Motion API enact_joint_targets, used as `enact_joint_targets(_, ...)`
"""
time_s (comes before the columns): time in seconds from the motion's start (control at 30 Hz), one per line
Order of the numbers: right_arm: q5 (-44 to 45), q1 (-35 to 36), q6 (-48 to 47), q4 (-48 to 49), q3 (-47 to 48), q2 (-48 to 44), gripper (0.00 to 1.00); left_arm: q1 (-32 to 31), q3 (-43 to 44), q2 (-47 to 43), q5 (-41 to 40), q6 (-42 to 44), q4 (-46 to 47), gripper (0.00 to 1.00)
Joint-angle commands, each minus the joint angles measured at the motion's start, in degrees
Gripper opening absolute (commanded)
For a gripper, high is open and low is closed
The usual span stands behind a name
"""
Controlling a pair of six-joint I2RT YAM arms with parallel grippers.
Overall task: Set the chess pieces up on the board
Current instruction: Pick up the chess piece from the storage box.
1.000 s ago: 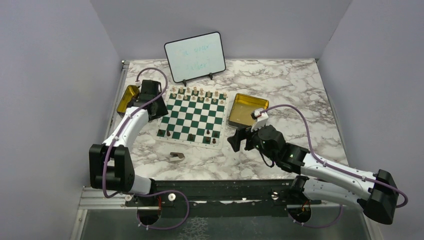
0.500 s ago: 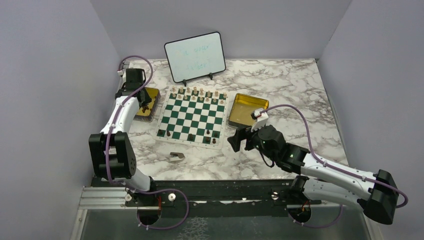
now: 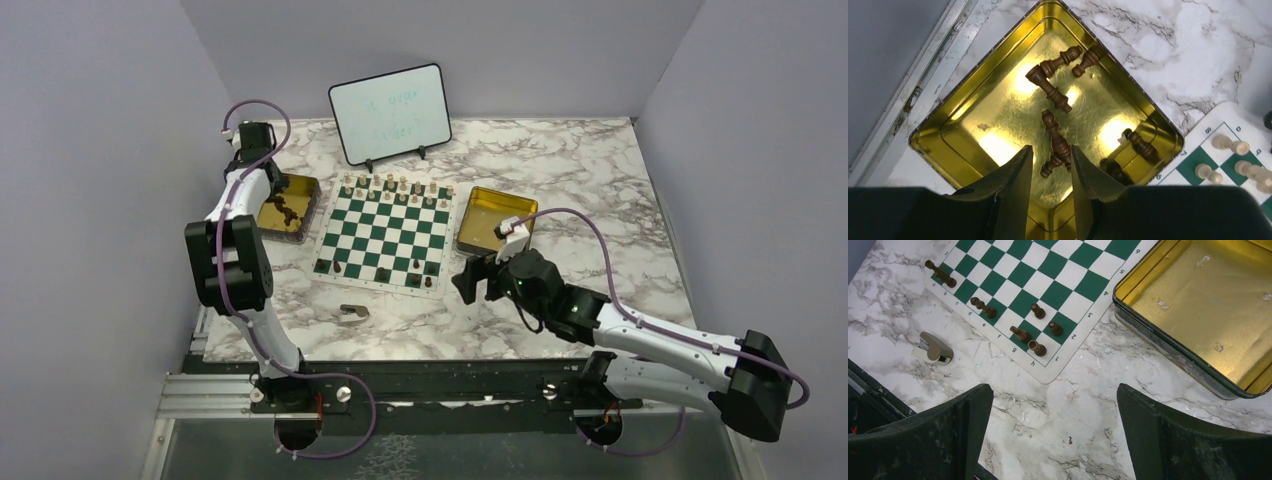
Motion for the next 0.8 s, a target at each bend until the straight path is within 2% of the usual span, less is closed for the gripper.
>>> enact_joint_targets(0.0,-0.32,0.37,-1.5,3.34,0.32,1.12,1.0,1.43,5.2,5.33,0.03,0.42,1.73,0.35)
enact_joint_targets(0.43,-0.05,0.37,-2.67,4.4,1.4,4.12,1.0,2.54,12.01,14.64,-0.38,0.17,2.13,0.35)
enact_joint_targets(0.77,-0.05,0.37,-2.86,4.75,2.31,5.76,1.0,2.52,13.32,18.0,0.18,-0.45,1.93,0.35)
